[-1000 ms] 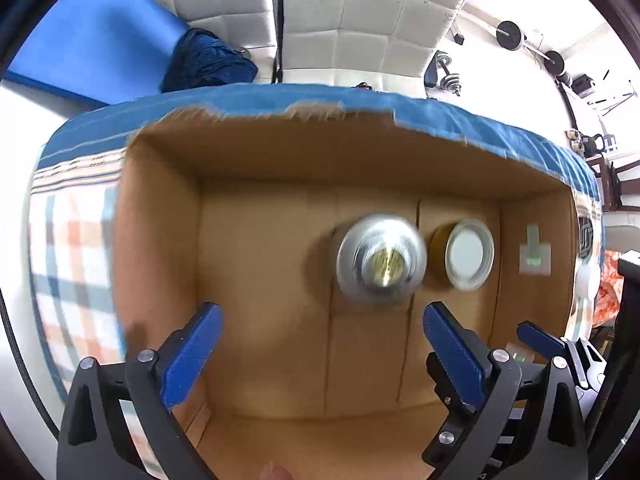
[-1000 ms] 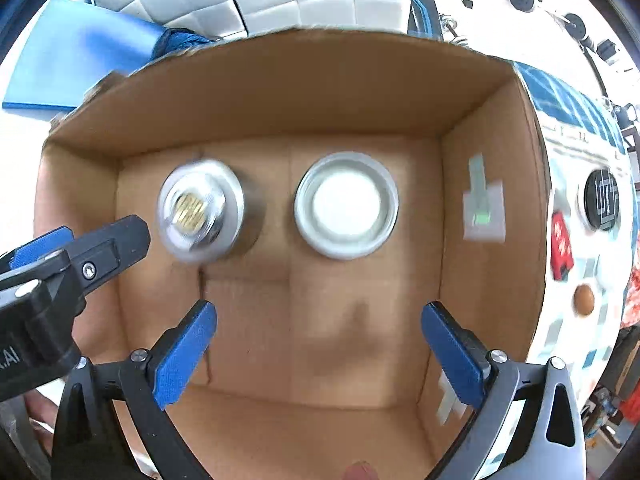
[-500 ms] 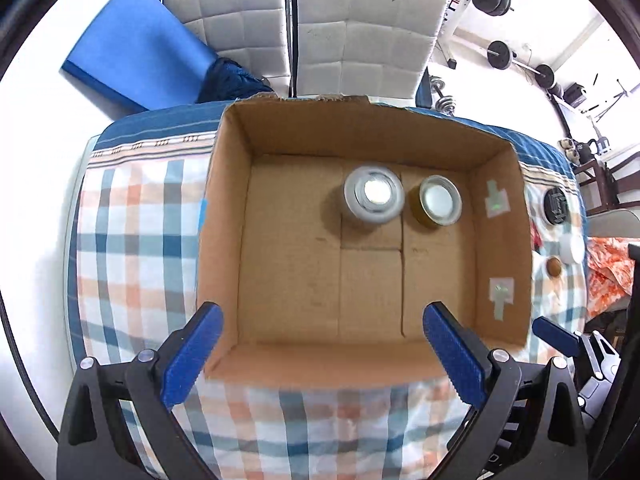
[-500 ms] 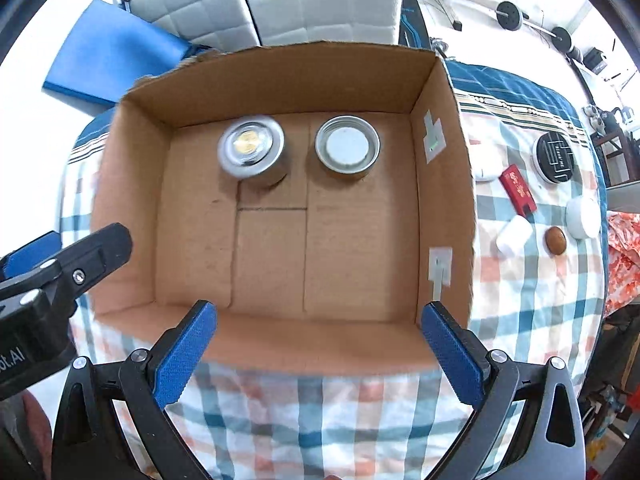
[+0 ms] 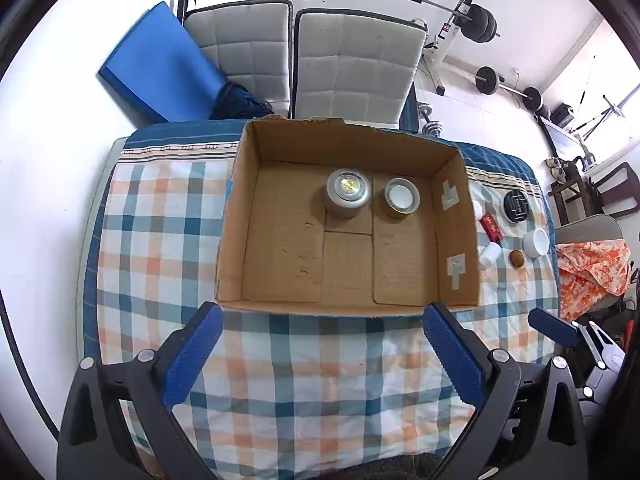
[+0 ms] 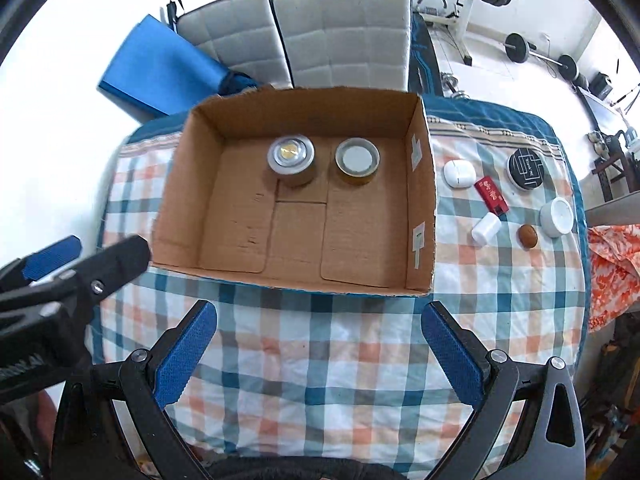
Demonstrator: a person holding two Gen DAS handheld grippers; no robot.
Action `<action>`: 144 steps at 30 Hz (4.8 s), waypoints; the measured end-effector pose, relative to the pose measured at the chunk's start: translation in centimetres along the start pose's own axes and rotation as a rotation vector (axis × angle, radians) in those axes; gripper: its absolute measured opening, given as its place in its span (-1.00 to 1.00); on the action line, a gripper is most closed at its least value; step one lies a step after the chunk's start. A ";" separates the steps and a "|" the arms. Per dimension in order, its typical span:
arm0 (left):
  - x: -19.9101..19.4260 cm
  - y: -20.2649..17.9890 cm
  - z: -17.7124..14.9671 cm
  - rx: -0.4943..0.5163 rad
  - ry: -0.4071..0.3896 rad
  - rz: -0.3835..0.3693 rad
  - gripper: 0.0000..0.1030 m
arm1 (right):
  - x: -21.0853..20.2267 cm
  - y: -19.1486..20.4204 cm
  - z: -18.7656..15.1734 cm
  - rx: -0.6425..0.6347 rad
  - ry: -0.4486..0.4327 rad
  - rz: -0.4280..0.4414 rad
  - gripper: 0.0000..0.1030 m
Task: Organize rigid objects
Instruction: 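Lift both tools out of the box, then grasp the white round container with the right tool while the left tool grasps the black tin, then carry the black tin and white container into the box and release both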
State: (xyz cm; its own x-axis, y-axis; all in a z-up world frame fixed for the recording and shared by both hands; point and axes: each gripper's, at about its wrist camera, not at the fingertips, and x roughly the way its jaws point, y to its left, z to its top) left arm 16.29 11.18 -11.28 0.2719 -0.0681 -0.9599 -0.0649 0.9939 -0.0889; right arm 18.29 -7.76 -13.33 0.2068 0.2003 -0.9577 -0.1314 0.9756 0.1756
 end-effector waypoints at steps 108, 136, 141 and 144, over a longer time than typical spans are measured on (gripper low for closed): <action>11.4 -17.0 4.4 0.200 0.081 -0.034 0.42 | 6.0 -18.9 3.6 0.131 0.104 -0.076 0.37; 22.9 4.2 11.6 0.008 0.250 0.116 0.43 | 19.9 -3.3 9.3 0.056 0.278 -0.071 0.38; 25.8 3.4 12.7 0.055 0.290 0.125 0.43 | 23.1 -3.8 10.0 0.075 0.330 -0.090 0.38; 27.1 3.2 13.0 0.056 0.319 0.132 0.43 | 24.5 -4.2 10.4 0.094 0.350 -0.097 0.38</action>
State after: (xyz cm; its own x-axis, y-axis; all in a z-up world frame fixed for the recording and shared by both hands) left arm 35.91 13.69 -34.09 -0.0493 0.0463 -0.9977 -0.0248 0.9986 0.0476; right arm 33.97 -6.07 -35.18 -0.1317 0.0796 -0.9881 -0.0349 0.9958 0.0849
